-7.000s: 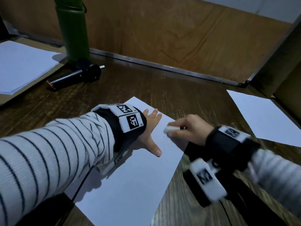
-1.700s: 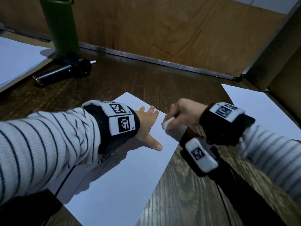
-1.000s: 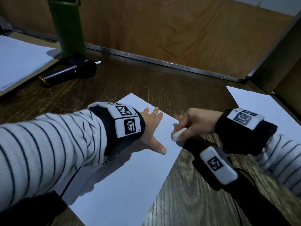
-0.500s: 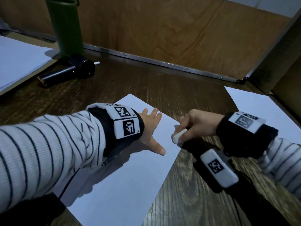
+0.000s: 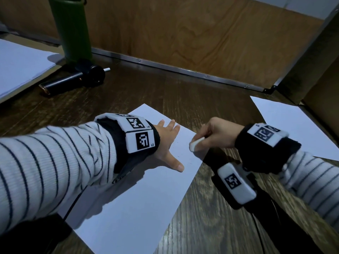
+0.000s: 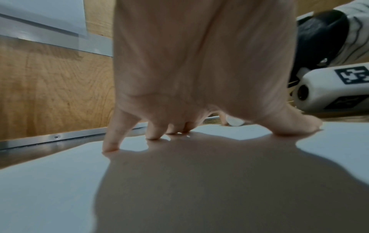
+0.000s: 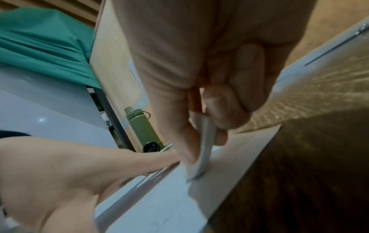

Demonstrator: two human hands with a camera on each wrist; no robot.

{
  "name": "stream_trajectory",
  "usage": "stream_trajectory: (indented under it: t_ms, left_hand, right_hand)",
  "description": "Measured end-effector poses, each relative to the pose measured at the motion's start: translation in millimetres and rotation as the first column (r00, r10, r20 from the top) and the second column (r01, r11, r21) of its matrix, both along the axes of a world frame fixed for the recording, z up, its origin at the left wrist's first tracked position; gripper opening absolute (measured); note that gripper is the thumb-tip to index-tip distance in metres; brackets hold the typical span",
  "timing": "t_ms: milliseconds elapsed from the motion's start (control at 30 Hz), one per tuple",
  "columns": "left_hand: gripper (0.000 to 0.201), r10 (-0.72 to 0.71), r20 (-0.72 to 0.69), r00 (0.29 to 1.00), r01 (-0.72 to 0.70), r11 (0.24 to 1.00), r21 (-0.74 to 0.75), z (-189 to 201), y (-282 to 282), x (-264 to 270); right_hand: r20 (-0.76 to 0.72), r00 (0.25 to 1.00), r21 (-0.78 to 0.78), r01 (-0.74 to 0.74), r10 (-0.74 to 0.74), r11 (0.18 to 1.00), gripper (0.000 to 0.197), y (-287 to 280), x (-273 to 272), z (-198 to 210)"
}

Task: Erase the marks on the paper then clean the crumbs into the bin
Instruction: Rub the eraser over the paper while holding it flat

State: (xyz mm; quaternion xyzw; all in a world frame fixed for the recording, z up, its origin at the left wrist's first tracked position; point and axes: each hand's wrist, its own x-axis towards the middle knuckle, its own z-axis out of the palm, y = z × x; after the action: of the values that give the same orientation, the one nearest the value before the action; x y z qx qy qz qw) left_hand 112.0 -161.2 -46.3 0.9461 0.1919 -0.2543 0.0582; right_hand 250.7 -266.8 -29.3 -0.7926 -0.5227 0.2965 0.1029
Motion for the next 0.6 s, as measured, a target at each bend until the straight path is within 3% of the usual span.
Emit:
stream_trajectory:
  t_ms: [67,233,467,533,600]
  left_hand:
    - [0.119,0.0,0.002,1.0,0.0,1.0,0.003,0.1,-0.2,0.0]
    - [0.12,0.006,0.006,1.0,-0.006,1.0,0.0,-0.8,0.0,0.2]
    - [0.116,-0.006,-0.004,1.0,0.006,1.0,-0.007,2.1,-0.9,0.6]
    - [0.105,-0.013,0.021,1.0,0.014,0.999,-0.035,6.9,3.6,-1.8]
    - [0.086,0.021,0.091,0.996,-0.01,0.993,-0.115,12.1,13.9,-5.4]
  right_hand:
    - [0.049,0.998,0.059,0.045,-0.048,0.997,0.005,-1.8,-1.6,-3.1]
    - [-0.016,0.993,-0.001,-0.114,0.114,0.993,0.006,-26.3,-25.9,-4.7]
    - [0.208,0.967,0.067,0.133,-0.145,0.989,0.02,-9.1,-0.1,-2.5]
    - [0.197,0.963,0.107,0.163,-0.182,0.981,0.022,-11.0,2.5,-1.4]
    - [0.07,0.977,0.141,0.19,-0.202,0.972,0.024,-15.3,1.7,1.3]
